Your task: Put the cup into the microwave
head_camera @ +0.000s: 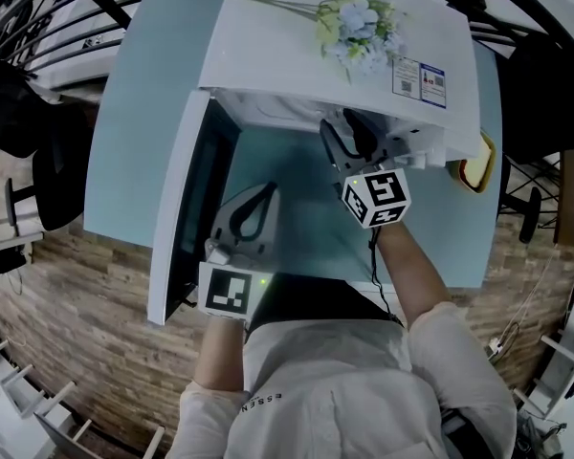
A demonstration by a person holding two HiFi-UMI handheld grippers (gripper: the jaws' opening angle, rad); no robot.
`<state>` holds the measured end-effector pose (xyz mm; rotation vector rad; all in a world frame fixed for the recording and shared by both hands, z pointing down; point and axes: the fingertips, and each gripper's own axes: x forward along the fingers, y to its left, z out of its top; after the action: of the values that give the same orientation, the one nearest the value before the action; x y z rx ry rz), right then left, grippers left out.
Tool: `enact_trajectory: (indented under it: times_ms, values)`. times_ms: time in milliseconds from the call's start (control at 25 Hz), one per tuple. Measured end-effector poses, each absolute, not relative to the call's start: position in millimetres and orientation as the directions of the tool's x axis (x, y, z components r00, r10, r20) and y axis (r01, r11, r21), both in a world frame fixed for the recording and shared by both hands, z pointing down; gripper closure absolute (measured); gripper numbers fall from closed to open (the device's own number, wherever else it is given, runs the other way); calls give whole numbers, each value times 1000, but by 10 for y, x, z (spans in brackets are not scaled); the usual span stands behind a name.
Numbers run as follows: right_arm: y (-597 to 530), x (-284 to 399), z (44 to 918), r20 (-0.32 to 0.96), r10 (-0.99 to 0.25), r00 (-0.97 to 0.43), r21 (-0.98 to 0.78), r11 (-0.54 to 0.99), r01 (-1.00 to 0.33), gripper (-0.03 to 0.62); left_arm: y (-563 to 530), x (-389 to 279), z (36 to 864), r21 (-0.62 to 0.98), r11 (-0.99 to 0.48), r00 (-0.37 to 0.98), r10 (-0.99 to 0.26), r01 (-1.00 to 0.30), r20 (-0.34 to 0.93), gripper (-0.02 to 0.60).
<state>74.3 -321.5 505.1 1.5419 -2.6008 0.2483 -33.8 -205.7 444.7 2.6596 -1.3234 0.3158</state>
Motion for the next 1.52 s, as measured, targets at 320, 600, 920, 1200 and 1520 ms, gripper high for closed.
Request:
enact_trajectory:
  times_ms: [320,600,920,1200,1520]
  values:
    - [-2786,861,4711,161,-892,-421,-99,410,-907,416,-1896,-274,4181,27,-642,631,-744,-766,222,580]
    - [-2191,817,4266,181,-905,-384,-150,361,-921,545,-1711,-371,3848,25,-656,648,-739,-755,186,581]
    - [-1700,875,3694,101,-938,-331,-112,320,-941,577,-1461,-449,3545,-13,-685,674,-721,-729,158,581]
    - [-1420,862,3257,30,-936,-350,-59,347,-936,577,-1253,-538,3349,-129,-710,693,-704,-692,156,581]
    - [-1237,973,3093,-1,-942,-336,-46,335,-941,577,-1176,-556,3159,-152,-705,696,-709,-693,117,581]
